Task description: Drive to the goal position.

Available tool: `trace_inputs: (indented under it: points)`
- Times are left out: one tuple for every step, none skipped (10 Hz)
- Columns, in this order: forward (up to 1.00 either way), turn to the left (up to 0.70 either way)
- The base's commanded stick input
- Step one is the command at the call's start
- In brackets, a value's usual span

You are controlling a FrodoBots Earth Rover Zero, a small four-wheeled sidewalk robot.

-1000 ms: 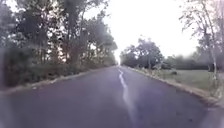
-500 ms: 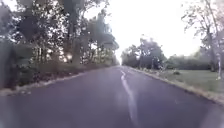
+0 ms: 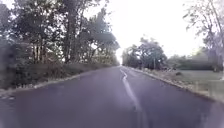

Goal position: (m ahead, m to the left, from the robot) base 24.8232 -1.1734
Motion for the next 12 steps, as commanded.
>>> trace_inputs:
  points:
    - [1.0,-0.04]
    - [1.0,0.0]
    - [1.0,0.0]
    - [1.0,0.0]
    - [1.0,0.0]
    - [1.0,0.0]
    - [1.0,0.0]
    - [1.0,0.0]
    - [1.0,0.0]
    - [1.0,0.0]
    - [1.0,0.0]
    - [1.0,0.0]
